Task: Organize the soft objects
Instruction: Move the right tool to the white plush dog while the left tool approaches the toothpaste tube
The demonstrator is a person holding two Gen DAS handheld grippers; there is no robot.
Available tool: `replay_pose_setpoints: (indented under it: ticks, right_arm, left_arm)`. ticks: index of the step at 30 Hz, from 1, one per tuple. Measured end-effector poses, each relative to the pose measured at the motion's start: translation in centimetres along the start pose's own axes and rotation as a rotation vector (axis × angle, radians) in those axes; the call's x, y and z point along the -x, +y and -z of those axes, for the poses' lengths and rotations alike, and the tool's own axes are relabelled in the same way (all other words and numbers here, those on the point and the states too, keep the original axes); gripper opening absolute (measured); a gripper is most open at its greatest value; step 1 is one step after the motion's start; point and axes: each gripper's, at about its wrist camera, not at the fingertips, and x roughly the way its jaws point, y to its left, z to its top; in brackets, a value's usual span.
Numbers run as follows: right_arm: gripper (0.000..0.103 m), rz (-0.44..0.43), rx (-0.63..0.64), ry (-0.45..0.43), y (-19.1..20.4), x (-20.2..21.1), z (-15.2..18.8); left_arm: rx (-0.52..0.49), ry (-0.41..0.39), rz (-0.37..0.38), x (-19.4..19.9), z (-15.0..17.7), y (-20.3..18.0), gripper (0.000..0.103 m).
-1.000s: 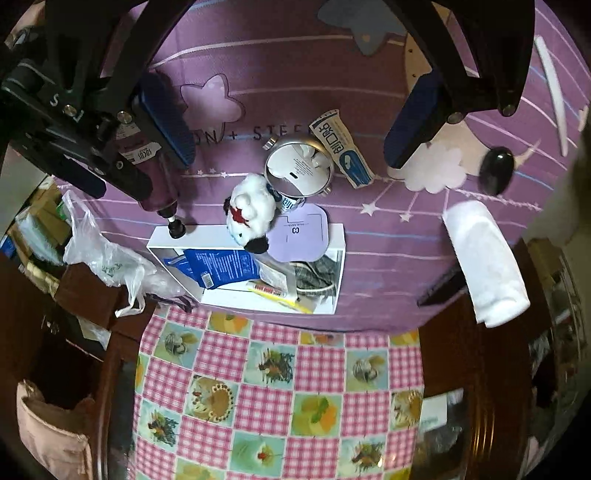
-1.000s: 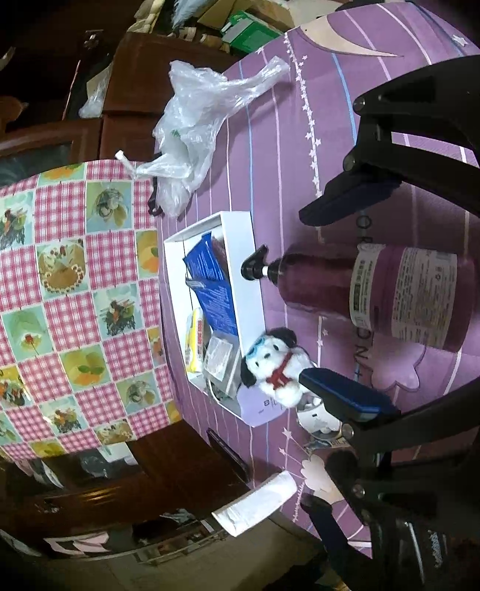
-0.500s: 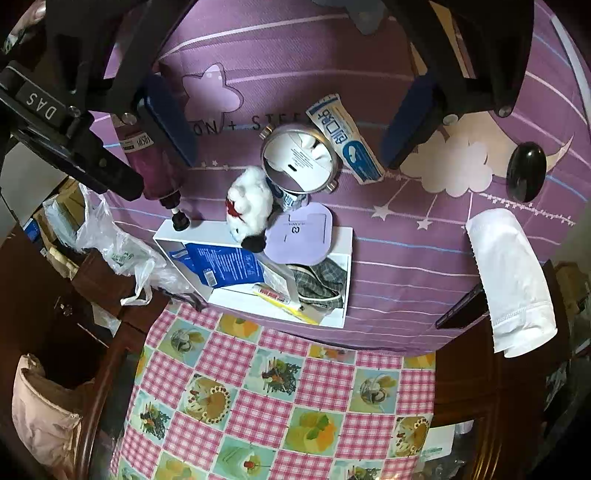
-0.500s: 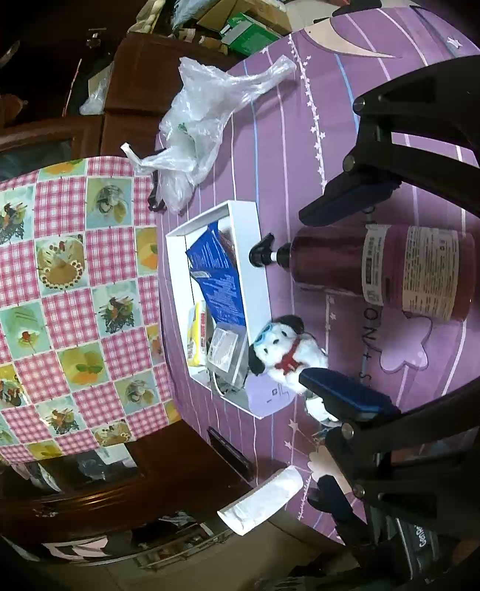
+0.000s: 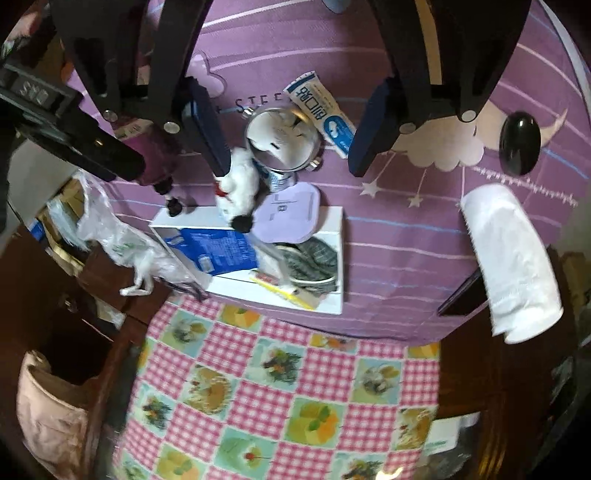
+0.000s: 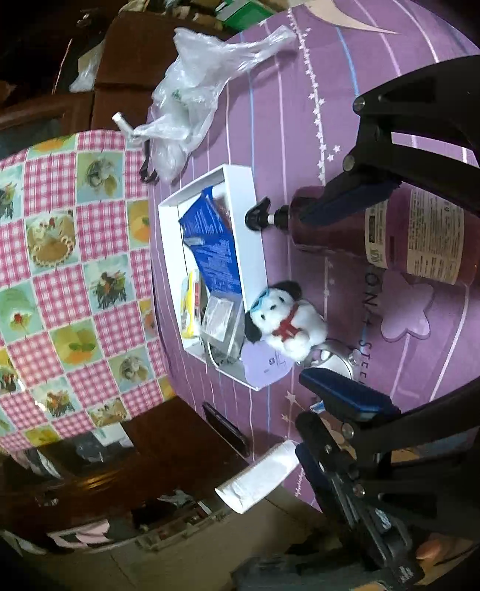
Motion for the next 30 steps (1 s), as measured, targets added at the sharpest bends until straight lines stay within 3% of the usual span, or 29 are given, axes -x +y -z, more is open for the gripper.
replay_pose_setpoints:
  ticks: [2,7,11,14,21,30]
  right_arm:
    - [0.079,-0.009,0.009,0.006,0.3,0.1,-0.3]
    - [0.079,-0.093,-0.042,0.022,0.5,0.0,-1.9]
    - [0.061,-0.095,-0.045,0.058,1.0,-1.7,-2.9]
    - [0.054,-0.13,-0.097,0.119,0.7,-3.6,-3.0]
    - [0.048,-0.149,-0.175,0.222,0.5,-7.5,-2.4]
    - [0.046,-0.124,-0.185,0.27,1.1,-9.7,-1.9]
  left_arm:
    - [-0.036,-0.009,0.026,0.5,-0.2,-0.2,0.067]
    - [-0.068,-0.027,0.008,1.2,-0.8,0.7,0.068]
    - [-0.034,0.026,0.004,0.2,-1.1,2.1,0.068]
    - [0.001,0.06,0.003,-0.8,-0.7,2.7,0.068]
    - [0.061,0.101,0.03,-2.4,-0.1,3.7,0.07]
    - [0.109,0.149,0.042,-2.9,0.0,4.3,0.07]
